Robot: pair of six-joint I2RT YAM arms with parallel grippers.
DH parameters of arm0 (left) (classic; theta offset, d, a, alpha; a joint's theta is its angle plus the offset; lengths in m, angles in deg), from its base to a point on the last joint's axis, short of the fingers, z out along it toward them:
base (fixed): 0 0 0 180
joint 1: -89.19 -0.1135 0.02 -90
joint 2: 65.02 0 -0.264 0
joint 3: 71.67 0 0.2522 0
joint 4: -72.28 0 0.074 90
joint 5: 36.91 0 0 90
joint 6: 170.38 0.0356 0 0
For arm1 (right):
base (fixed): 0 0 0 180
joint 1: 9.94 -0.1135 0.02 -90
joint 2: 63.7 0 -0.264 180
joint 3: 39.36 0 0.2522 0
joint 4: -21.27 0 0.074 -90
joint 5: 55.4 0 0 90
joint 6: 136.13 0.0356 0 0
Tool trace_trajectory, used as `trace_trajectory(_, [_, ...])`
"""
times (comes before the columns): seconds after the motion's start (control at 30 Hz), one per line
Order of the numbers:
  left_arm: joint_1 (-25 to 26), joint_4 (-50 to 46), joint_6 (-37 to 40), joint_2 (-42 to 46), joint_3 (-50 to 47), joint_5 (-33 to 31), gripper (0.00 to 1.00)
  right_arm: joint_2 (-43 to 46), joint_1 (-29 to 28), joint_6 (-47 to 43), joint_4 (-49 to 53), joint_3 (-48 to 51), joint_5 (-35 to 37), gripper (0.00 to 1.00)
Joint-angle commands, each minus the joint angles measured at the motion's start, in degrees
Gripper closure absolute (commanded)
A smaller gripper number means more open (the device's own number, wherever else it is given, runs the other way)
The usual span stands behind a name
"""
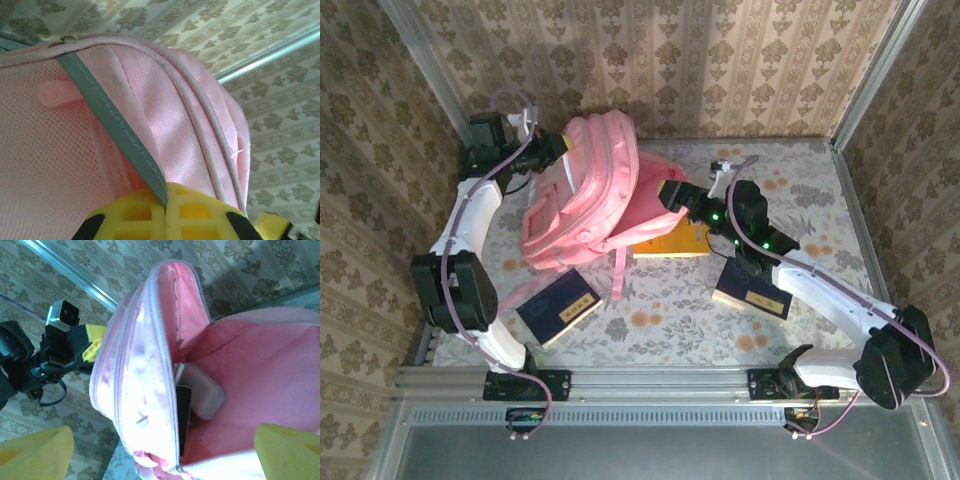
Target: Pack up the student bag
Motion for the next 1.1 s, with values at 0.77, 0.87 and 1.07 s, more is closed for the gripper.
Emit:
trace_trajectory(0.77, [6.6, -16.0, 4.8, 28.6, -29.1, -30.4, 0.42, 4.1, -7.0, -16.7, 25.3, 5.3, 0.5, 0.25])
trace_trajectory(0.87, [10.5, -19.3, 2.0, 31.6, -35.3, -33.7, 0.4, 3.8, -7.2, -16.8, 25.1, 6.4, 0.7, 0.26])
trace_trajectory(1.07, [17.0, -26.1, -6.9, 33.6, -43.6, -38.7, 0.36, 4.2, -7.6, -16.6, 26.4, 7.3, 0.6, 0.27])
